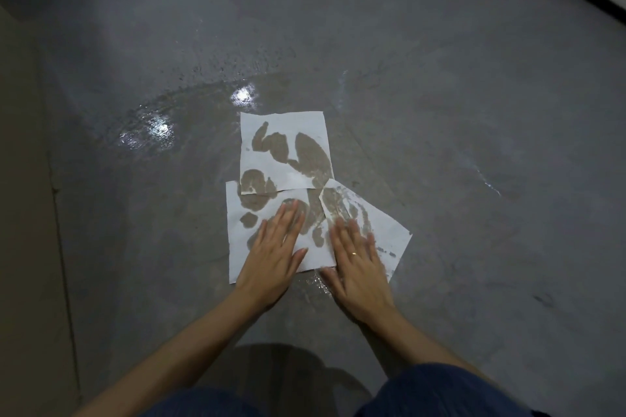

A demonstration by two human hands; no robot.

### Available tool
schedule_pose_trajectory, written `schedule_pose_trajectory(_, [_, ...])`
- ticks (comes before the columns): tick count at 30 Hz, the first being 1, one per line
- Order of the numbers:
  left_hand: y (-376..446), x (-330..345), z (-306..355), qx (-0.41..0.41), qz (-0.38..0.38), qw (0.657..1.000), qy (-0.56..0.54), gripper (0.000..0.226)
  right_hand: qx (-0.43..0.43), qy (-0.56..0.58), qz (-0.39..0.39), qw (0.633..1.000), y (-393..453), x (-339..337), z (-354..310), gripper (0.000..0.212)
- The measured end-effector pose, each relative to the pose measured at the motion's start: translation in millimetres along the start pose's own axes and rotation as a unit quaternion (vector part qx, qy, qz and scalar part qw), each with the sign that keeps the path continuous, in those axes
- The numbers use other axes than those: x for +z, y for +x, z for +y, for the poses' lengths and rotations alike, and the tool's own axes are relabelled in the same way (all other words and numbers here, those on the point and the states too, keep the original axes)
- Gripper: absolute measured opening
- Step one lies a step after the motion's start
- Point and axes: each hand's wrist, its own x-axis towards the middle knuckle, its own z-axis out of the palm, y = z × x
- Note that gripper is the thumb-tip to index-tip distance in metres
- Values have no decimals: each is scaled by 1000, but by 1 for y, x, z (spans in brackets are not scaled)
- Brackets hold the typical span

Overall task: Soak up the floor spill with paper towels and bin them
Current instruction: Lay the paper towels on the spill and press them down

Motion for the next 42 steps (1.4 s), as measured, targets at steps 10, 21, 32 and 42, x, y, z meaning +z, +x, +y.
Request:
schedule_pose_trajectory(10, [-3, 6, -32, -72, 13, 996, 45, 65, -39, 171, 44, 984, 31, -9, -4, 46])
schedule_pose_trajectory(21, [54, -11, -69, -77, -22, 992, 97, 81, -95, 14, -32, 995, 137, -6, 3, 68])
schedule_pose_trajectory(32, [94, -34, -64, -81, 10, 987, 142, 64, -99, 8, 18, 995, 158, -18, -14, 59])
schedule_pose_trajectory(42, [100, -5, -100, -86, 5, 989, 118, 71, -158, -4, -14, 987, 175, 5, -7, 57])
